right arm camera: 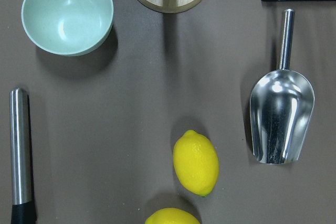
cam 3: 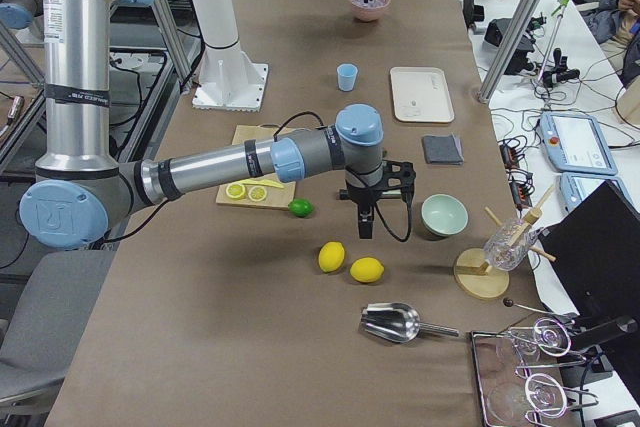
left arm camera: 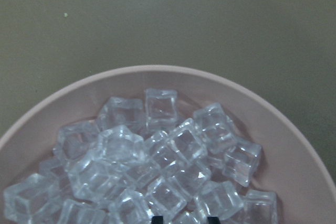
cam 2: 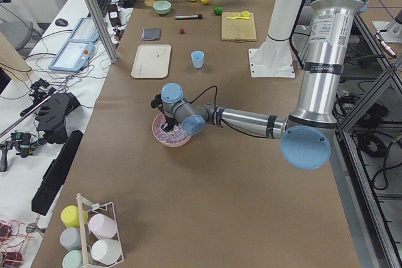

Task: Mash ice and strawberries in cup
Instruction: 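Lower the left gripper into the bowl and grasp a third ice cube, then lift the ice cube and carry it with the left gripper toward the blue cup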

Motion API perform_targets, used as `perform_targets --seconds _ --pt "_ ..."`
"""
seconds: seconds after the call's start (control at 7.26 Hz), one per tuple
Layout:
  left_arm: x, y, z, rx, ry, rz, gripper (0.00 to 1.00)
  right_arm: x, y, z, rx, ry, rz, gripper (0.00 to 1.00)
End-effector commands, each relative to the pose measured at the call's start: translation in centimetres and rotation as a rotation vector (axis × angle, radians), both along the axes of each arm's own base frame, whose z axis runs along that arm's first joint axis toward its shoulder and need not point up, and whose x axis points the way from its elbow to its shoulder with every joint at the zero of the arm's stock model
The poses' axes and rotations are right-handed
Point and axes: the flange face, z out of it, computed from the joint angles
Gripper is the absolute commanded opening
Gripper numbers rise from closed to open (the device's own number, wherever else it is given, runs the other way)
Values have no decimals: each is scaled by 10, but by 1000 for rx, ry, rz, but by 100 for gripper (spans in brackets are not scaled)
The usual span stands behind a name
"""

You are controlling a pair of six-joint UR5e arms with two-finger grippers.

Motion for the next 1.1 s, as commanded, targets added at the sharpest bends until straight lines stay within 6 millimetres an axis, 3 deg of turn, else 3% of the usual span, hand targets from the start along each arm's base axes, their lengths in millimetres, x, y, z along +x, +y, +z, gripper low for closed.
perform_targets --seconds 0.0,0.14,0.41,0.69,0.96 --pt "-18 -10 -18 -6 61 17 0 1 6 -2 2 -2 0 100" --pt "-32 -16 -32 -18 121 29 0 0 6 -1 1 -2 -1 100" --pt "-21 -35 -83 -12 189 31 0 1 7 1 -4 -1 -1 100" --pt "2 -48 -159 -17 266 12 0 0 6 3 -7 -1 -1 100" --pt "52 -31 -220 -76 327 30 0 0 3 -1 2 -1 -1 100"
